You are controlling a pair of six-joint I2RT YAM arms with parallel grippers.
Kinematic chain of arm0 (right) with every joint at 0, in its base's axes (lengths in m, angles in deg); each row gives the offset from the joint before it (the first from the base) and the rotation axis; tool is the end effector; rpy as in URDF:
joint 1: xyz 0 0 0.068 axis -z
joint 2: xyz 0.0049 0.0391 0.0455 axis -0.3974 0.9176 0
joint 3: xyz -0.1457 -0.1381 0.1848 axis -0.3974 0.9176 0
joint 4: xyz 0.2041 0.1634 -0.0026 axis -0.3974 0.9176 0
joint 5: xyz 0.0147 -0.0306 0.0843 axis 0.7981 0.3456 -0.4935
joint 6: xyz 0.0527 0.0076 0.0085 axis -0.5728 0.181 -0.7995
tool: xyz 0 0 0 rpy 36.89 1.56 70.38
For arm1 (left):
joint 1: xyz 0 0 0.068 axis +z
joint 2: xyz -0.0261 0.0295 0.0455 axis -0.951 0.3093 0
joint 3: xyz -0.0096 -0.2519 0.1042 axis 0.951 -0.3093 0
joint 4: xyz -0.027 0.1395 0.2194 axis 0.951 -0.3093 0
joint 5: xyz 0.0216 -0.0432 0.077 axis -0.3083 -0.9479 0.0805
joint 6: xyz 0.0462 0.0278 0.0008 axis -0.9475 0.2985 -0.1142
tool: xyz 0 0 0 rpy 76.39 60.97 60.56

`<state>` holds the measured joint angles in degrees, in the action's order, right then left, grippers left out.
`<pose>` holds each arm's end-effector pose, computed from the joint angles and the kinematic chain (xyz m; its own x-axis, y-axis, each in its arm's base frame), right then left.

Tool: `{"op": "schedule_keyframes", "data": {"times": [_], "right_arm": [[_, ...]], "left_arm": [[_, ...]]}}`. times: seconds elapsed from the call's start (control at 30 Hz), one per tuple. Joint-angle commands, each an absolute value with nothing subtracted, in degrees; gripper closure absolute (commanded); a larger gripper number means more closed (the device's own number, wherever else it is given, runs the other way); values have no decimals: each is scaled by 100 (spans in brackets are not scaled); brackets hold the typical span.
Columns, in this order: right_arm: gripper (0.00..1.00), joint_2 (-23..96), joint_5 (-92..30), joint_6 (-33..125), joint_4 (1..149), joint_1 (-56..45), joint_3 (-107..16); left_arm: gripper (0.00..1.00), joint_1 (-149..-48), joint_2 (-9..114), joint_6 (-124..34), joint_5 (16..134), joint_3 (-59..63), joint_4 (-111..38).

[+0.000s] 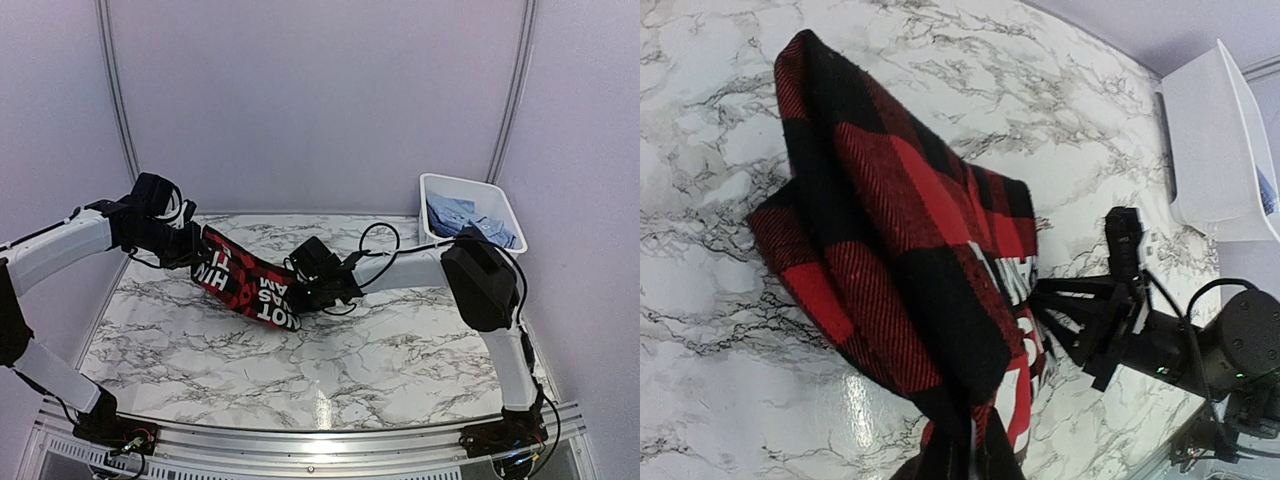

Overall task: Fold and stack the long sleeve shirts
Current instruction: Turn over the square-folded shirt at the center of the board.

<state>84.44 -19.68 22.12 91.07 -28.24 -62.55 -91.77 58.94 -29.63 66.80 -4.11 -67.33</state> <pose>0.3028 0.3794 0.1357 -0.8100 -0.2069 -0.5487 -0.4044 0.8747 0.2671 0.2906 -0.1153 0.2872 -0.8275 -0.1706 -0.5349 0.1511 0.8499 -0.5048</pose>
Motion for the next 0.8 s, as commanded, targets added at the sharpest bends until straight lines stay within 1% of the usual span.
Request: {"op": "schedule_keyframes", "data": {"times": [0.0,0.07,0.1,0.13,0.2,0.27,0.33,0.37,0.4,0.43,0.47,0.5,0.57,0.63,0.7,0.77], "right_arm": [[74,9039,-2814,2170,9061,-3143,-6994],[68,9162,-3053,2217,9260,-3225,-7297],[64,9063,-3099,2208,9263,-3226,-7215],[60,8719,-3065,2205,9050,-3196,-6925],[55,7980,-2956,2178,8682,-3061,-6069],[52,7102,-2894,2105,8469,-2792,-5144],[48,6197,-2802,2054,8285,-2506,-4113],[45,5782,-2725,2048,8285,-2386,-3752],[44,5380,-2595,2060,8343,-2299,-3481],[42,5049,-2458,2064,8442,-2240,-3275],[40,4730,-2359,2073,8573,-2197,-3107],[37,4460,-2165,2074,8689,-2132,-2975],[34,3981,-1950,2073,8882,-2078,-2764],[32,3767,-1778,2085,9046,-2066,-2661],[32,3716,-1660,2111,9136,-2066,-2612],[32,3790,-1564,2137,9177,-2062,-2618]], "left_arm": [[100,-9101,5859,-3098,6325,328,-6823],[100,-9143,6088,-3102,5996,812,-6981],[100,-9212,6267,-3114,5881,1055,-7099],[100,-9346,6441,-3101,5867,1305,-7198],[100,-9751,6901,-3077,5985,1764,-7345],[100,-10196,7493,-2922,6109,2214,-7395],[100,-10678,8244,-2711,6191,2912,-7393],[98,-10886,8669,-2614,6221,3273,-7398],[90,-11126,9107,-2530,6234,3715,-7400],[71,-11327,9719,-2481,6245,4159,-7412],[64,-11498,10151,-2398,6313,4661,-7456],[60,-11606,10527,-2284,6386,5120,-7514],[46,-11705,11041,-2039,6466,5805,-7530],[38,-11753,11180,-2000,6643,6153,-7532],[31,-11760,11071,-2052,6816,6195,-7527],[29,-11751,10833,-2165,7025,5999,-7524]]}}
